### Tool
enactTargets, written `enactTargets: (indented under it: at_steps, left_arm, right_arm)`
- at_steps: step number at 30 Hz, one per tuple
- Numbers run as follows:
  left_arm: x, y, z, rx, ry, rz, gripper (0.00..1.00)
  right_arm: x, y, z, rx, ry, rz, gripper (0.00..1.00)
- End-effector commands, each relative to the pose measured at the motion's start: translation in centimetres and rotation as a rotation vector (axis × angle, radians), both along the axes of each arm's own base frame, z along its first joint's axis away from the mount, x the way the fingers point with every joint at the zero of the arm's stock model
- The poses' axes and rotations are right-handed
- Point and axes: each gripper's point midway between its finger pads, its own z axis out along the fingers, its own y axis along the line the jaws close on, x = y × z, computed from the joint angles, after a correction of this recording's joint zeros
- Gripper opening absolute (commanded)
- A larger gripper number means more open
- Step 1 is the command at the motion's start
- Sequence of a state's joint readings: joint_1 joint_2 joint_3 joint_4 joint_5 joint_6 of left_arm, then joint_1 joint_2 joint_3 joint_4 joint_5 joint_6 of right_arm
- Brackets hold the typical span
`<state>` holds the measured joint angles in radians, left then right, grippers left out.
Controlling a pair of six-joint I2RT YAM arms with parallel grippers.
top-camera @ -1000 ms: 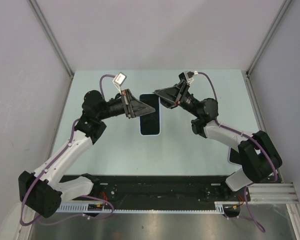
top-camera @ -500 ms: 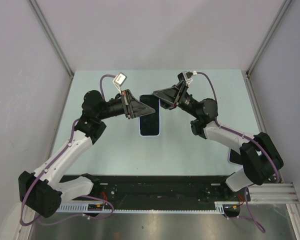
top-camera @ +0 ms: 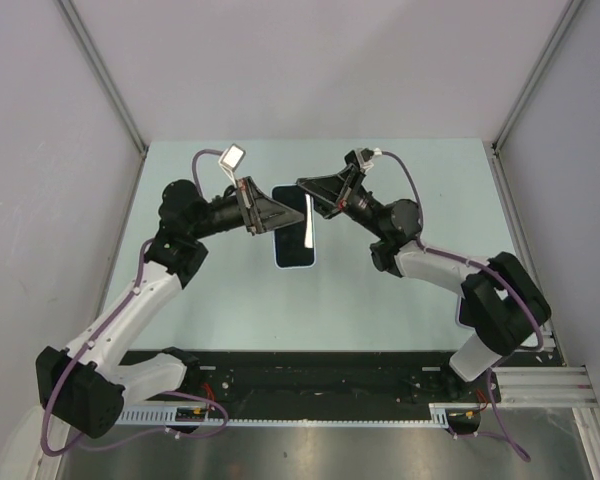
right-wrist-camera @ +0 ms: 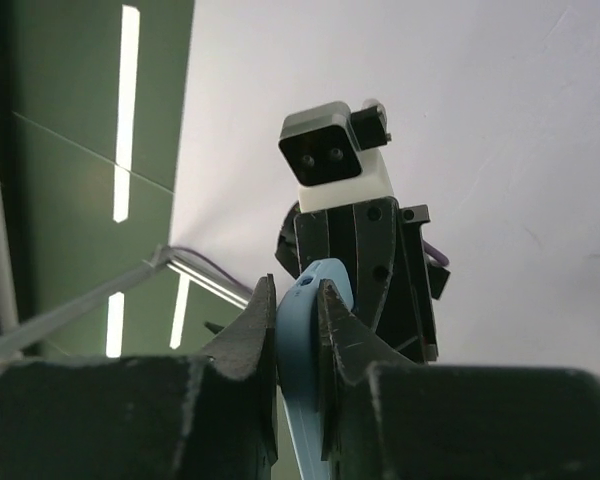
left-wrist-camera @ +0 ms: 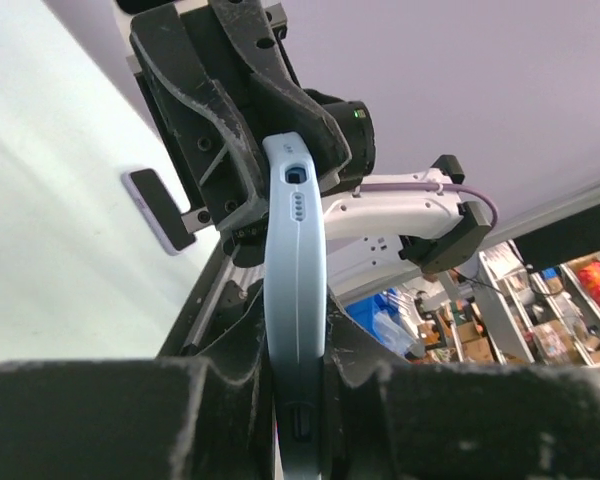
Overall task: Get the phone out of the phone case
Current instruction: Remove the phone case from the phone.
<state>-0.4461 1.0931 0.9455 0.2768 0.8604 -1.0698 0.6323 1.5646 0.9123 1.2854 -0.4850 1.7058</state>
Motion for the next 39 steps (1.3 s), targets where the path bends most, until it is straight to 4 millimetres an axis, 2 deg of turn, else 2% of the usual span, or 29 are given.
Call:
enactTargets:
  at_steps: [1, 6, 13, 17, 28, 33, 39]
  left_arm:
    - [-1.2, 0.2, 3.2, -0.022, -0.303, -0.032, 0.0]
    - [-2.0, 0.3, 4.6, -0.027, -0.39, -0.077, 0.0]
    - [-3.3, 0.5, 6.8, -0.034, -0.504, -0.13, 0.0]
    - [-3.7, 0.4, 7.8, -0.032, -0.524, -0.168, 0.0]
    - [-6.3, 1.4, 12.4, -0.075, -0.648, -0.202, 0.0]
    - [-6.9, 1.7, 13.5, -0.089, -0.672, -0.2, 0.0]
    - [-9.4, 2.6, 16.2, -0.173, -0.719, -0.237, 0.0]
  right_arm:
    - [-4.1, 0.3, 4.6, 0.294, 0.028, 0.192, 0.0]
    - [-5.2, 1.2, 6.1, 0.357, 0.061, 0.244, 0.0]
    - [-6.8, 0.1, 9.8, 0.437, 0.018, 0.288, 0.0]
    - [-7.6, -0.3, 10.8, 0.446, -0.014, 0.288, 0.0]
    - [-8.1, 0.3, 11.0, 0.438, -0.038, 0.317, 0.0]
    - [-8.1, 0.3, 11.1, 0.439, -0.044, 0.316, 0.0]
    - [-8.1, 0.5, 10.9, 0.432, -0.051, 0.313, 0.0]
